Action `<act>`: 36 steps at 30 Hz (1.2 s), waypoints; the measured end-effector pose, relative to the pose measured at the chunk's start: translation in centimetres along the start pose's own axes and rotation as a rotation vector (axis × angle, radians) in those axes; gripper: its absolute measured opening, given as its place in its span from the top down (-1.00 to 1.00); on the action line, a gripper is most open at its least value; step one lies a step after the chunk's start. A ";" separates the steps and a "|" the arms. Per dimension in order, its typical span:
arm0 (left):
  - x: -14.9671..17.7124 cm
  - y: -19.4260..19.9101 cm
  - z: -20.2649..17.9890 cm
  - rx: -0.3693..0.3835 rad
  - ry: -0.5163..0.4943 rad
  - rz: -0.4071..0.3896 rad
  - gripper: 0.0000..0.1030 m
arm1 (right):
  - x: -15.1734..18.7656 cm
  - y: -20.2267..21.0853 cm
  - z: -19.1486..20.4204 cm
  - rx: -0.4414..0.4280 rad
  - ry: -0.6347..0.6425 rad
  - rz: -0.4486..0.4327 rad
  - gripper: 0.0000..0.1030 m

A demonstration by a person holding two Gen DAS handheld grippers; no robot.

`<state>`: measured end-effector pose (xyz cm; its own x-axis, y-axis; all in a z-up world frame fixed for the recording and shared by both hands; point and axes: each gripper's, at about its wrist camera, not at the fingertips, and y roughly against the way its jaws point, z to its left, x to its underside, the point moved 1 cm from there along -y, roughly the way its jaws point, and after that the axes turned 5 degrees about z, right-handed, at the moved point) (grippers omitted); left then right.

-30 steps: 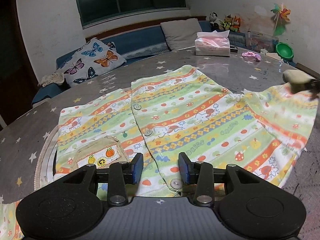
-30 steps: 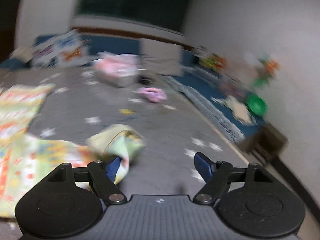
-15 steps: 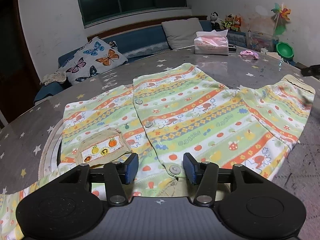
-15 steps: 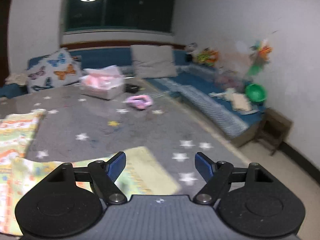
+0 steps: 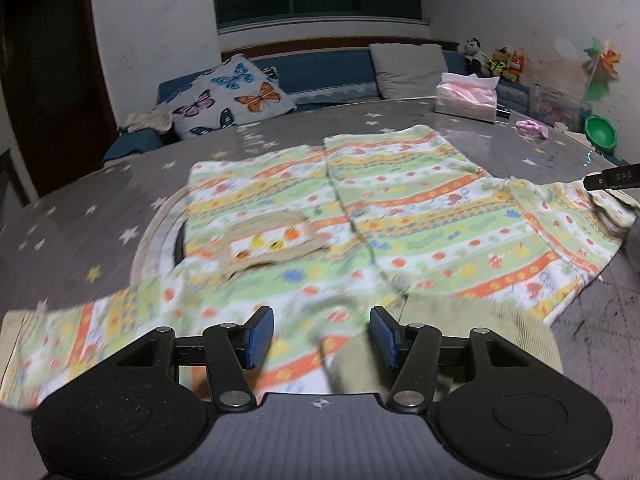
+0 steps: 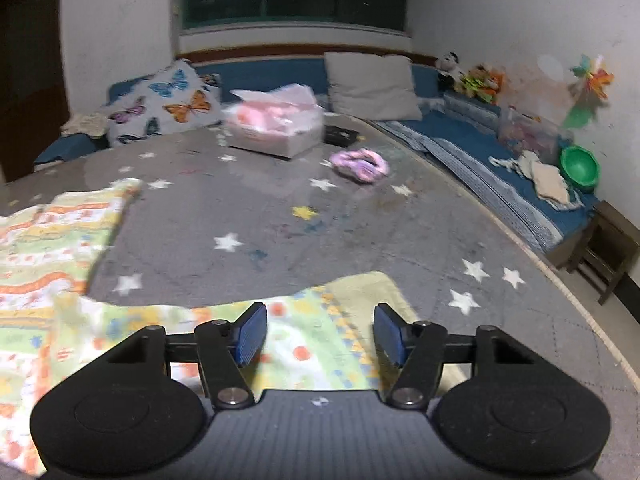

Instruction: Fold clothes

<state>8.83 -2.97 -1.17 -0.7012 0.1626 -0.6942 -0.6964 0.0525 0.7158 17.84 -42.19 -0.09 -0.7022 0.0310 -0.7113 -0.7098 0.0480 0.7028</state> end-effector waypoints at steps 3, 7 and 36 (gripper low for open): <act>0.8 0.8 0.4 0.012 0.012 -0.001 -0.12 | 0.2 1.5 2.2 -0.081 0.046 -0.016 -0.19; 1.5 2.1 0.9 0.039 0.037 -0.011 -0.12 | 0.6 3.7 7.1 -0.257 0.162 -0.027 -0.20; 6.7 5.4 23.4 -0.423 0.611 0.006 0.22 | 4.3 4.5 27.2 -0.635 0.586 0.078 -0.20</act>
